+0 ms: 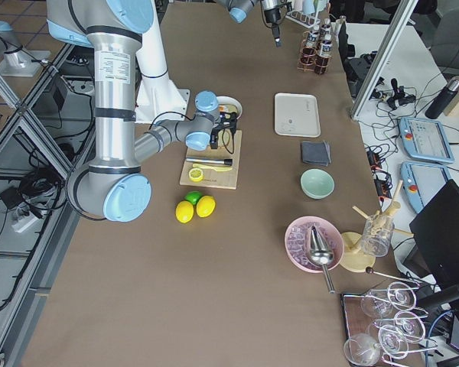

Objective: Make sandwich and place on tray
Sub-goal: 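Lower the right gripper and grasp the bread slice on the board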

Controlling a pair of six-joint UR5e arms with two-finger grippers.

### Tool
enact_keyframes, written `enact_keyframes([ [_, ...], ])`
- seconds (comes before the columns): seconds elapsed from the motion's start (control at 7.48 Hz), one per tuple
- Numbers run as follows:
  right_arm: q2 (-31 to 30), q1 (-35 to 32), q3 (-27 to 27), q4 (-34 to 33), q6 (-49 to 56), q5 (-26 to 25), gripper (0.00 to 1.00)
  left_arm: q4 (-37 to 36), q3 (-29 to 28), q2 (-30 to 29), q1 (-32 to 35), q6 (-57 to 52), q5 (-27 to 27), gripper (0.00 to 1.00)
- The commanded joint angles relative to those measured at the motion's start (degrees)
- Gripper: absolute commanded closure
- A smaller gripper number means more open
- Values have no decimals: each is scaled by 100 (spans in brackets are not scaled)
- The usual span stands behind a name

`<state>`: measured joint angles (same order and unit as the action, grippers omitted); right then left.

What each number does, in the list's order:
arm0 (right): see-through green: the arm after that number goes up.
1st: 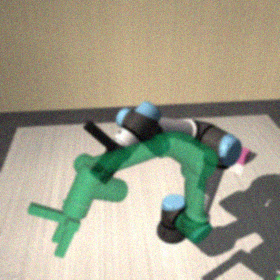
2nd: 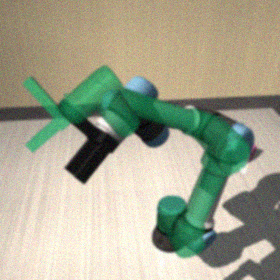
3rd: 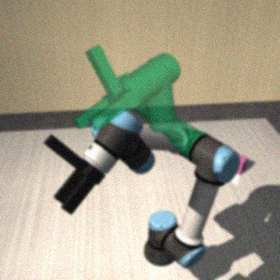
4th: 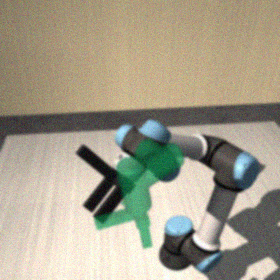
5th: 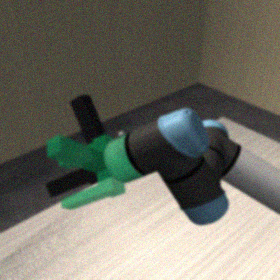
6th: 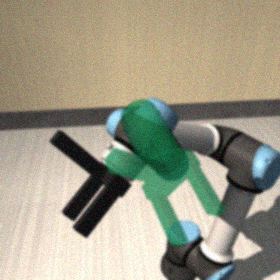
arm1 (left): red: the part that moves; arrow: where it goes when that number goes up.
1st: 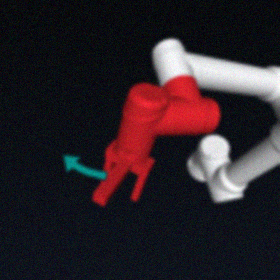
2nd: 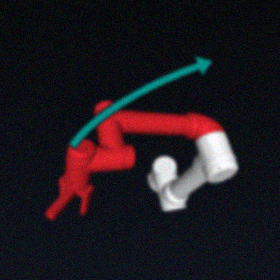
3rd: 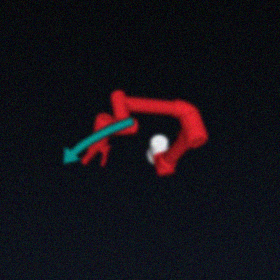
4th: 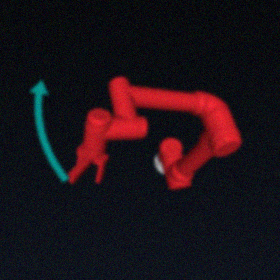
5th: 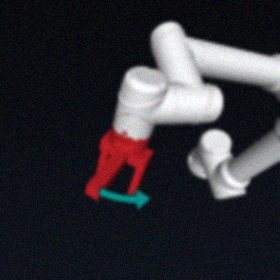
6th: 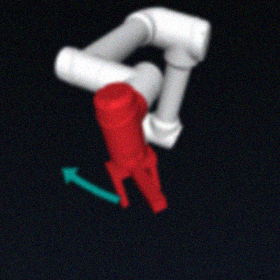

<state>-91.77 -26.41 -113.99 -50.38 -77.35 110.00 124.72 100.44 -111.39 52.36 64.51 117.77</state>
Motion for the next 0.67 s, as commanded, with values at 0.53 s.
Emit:
enact_keyframes([
  [0.53,-43,382,175,2,-61,-277,21,9,238,231,11,0,0,2],
])
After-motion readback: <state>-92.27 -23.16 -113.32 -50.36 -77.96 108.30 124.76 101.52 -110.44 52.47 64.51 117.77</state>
